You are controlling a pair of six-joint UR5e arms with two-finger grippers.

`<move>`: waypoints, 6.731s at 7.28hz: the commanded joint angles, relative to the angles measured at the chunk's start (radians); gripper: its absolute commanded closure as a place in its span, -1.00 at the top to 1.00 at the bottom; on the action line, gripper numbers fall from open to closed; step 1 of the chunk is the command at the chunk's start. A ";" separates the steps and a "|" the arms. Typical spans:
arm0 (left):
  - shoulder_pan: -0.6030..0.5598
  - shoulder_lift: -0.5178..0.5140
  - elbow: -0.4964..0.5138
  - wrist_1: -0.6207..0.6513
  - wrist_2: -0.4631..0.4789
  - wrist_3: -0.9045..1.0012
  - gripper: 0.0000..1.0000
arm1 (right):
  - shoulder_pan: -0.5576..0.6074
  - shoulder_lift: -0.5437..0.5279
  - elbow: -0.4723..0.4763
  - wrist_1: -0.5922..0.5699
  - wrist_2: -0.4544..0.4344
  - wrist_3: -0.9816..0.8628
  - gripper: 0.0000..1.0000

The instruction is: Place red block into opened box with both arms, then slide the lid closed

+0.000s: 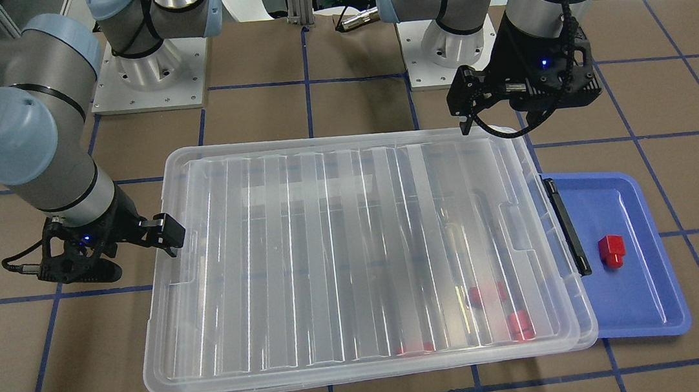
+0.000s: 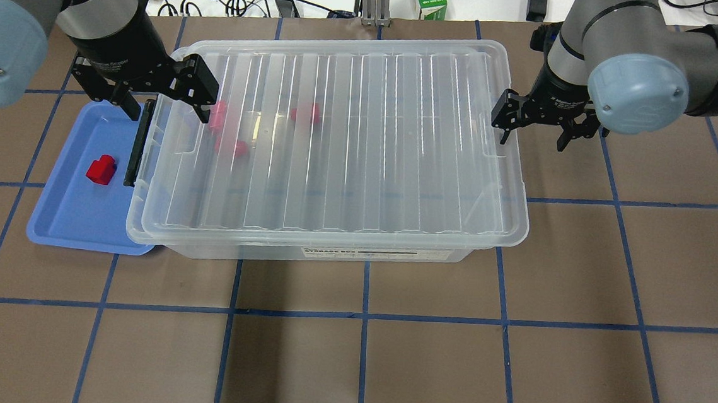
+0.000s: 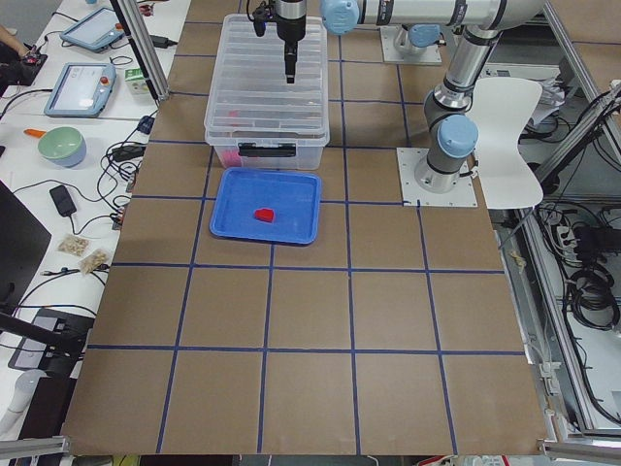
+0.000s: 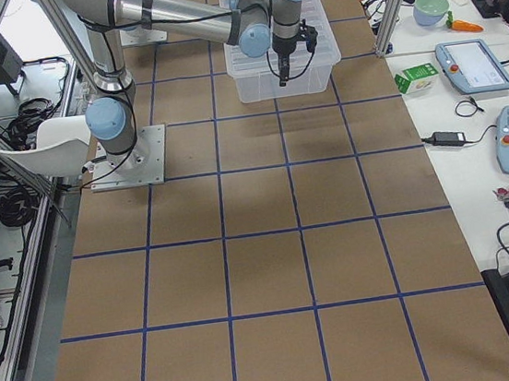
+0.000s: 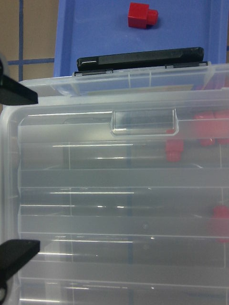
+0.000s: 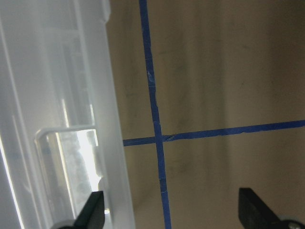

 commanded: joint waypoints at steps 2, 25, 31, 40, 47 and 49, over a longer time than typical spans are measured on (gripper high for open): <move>0.000 0.002 0.000 0.000 0.000 0.000 1.00 | -0.030 0.001 -0.003 -0.001 -0.008 0.000 1.00; 0.000 0.004 0.000 0.002 -0.005 0.000 1.00 | -0.220 0.001 -0.010 0.001 -0.119 -0.255 1.00; 0.000 0.002 0.000 0.002 -0.006 0.000 1.00 | -0.252 0.001 -0.010 0.001 -0.119 -0.307 1.00; 0.015 0.004 0.002 0.000 0.000 0.014 1.00 | -0.240 -0.186 -0.226 0.398 -0.082 -0.273 1.00; 0.430 -0.149 -0.069 0.125 -0.075 0.700 1.00 | -0.225 -0.194 -0.220 0.400 -0.083 -0.273 1.00; 0.477 -0.232 -0.142 0.344 -0.075 0.813 1.00 | -0.225 -0.196 -0.219 0.401 -0.094 -0.272 1.00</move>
